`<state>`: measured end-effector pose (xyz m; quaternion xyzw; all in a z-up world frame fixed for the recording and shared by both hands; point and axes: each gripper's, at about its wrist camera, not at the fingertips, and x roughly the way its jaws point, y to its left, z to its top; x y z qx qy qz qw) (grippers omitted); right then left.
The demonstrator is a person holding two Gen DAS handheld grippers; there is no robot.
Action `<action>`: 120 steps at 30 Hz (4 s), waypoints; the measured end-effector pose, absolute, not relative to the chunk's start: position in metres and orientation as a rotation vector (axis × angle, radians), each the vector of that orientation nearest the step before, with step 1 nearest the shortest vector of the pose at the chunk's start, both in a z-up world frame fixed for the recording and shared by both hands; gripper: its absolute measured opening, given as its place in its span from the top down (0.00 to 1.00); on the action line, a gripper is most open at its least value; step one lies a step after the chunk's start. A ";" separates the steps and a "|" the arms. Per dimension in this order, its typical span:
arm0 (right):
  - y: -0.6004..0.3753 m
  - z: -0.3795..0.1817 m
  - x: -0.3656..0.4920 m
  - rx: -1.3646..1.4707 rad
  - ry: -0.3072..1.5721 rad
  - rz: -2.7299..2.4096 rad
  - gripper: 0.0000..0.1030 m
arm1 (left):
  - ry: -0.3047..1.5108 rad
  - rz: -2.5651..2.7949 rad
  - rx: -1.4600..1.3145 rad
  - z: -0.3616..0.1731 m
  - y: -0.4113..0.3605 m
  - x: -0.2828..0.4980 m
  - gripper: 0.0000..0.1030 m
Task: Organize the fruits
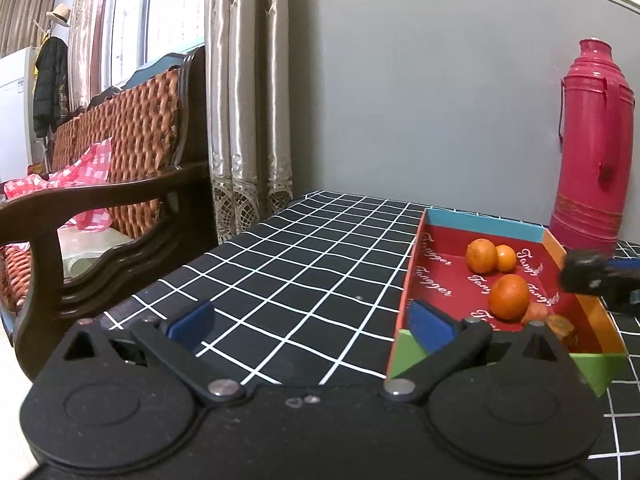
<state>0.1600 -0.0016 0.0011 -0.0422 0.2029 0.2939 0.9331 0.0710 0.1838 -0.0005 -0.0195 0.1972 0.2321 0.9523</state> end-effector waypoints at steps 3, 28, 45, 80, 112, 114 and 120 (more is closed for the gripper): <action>0.018 -0.002 0.160 -0.089 0.417 0.628 0.64 | 0.398 0.476 -0.040 0.000 0.187 0.071 0.06; -0.092 0.021 0.128 0.000 0.213 0.369 0.00 | 0.339 0.269 -0.032 0.028 0.098 0.067 0.06; -0.207 0.026 -0.059 -0.003 0.185 0.229 0.00 | 0.268 0.187 0.051 0.046 0.036 -0.079 0.06; -0.187 0.005 -0.053 -0.065 0.226 0.228 0.00 | 0.248 0.230 0.036 0.030 0.040 -0.088 0.06; -0.187 0.005 -0.054 -0.068 0.228 0.235 0.00 | 0.248 0.222 0.035 0.030 0.040 -0.088 0.06; -0.187 0.005 -0.054 -0.068 0.227 0.236 0.00 | 0.248 0.222 0.034 0.030 0.040 -0.088 0.06; -0.186 0.005 -0.054 -0.069 0.227 0.235 0.00 | 0.245 0.219 0.033 0.030 0.040 -0.088 0.06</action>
